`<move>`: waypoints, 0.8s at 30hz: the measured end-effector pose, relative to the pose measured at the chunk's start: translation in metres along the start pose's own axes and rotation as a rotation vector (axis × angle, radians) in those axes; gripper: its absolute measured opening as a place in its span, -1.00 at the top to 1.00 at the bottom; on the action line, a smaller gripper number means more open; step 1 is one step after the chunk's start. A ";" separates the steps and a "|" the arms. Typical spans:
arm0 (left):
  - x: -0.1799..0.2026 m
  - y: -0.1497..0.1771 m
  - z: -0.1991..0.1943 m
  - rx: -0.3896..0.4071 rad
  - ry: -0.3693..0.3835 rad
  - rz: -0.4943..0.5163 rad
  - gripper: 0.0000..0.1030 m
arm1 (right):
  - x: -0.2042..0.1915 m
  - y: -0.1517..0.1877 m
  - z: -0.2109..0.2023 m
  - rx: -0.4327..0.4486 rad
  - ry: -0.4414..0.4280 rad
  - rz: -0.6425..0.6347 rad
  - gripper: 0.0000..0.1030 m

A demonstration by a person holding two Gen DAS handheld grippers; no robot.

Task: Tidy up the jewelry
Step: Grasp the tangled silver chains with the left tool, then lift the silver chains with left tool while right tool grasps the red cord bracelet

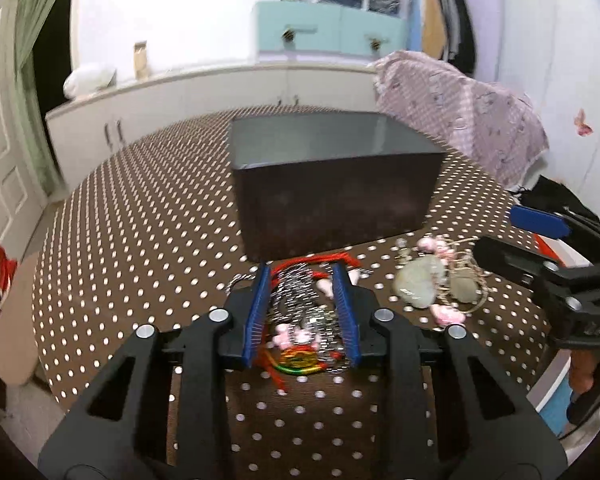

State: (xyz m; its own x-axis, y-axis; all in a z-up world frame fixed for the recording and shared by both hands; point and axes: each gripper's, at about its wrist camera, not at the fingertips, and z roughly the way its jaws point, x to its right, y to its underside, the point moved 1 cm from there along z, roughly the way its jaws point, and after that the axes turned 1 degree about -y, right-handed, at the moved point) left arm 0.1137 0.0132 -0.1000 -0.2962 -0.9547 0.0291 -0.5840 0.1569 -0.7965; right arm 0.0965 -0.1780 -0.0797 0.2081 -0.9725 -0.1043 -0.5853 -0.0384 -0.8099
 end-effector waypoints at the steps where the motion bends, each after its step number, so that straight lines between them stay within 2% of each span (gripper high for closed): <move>1: -0.003 0.000 0.001 -0.008 0.000 -0.015 0.38 | 0.000 0.000 0.001 -0.002 0.002 -0.003 -0.62; 5: -0.002 0.002 0.003 -0.023 -0.003 -0.006 0.38 | 0.003 0.001 0.007 -0.025 -0.001 0.016 -0.62; 8: 0.007 0.003 0.003 -0.024 -0.018 0.048 0.51 | 0.003 0.002 0.009 -0.032 -0.005 0.022 -0.62; 9: 0.010 0.003 0.003 -0.022 -0.020 0.065 0.67 | 0.003 0.002 0.009 -0.032 -0.007 0.022 -0.62; 13: 0.014 0.001 0.001 -0.012 -0.050 0.079 0.73 | 0.003 0.001 0.006 -0.024 -0.007 0.021 -0.62; 24: 0.014 -0.019 -0.035 0.128 -0.004 0.042 0.73 | 0.002 -0.006 -0.003 0.003 -0.009 0.027 -0.62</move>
State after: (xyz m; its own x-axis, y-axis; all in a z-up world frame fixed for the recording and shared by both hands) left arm 0.0937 0.0055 -0.0630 -0.3148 -0.9491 -0.0083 -0.4697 0.1634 -0.8676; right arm 0.0984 -0.1803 -0.0735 0.1994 -0.9711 -0.1310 -0.5884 -0.0117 -0.8085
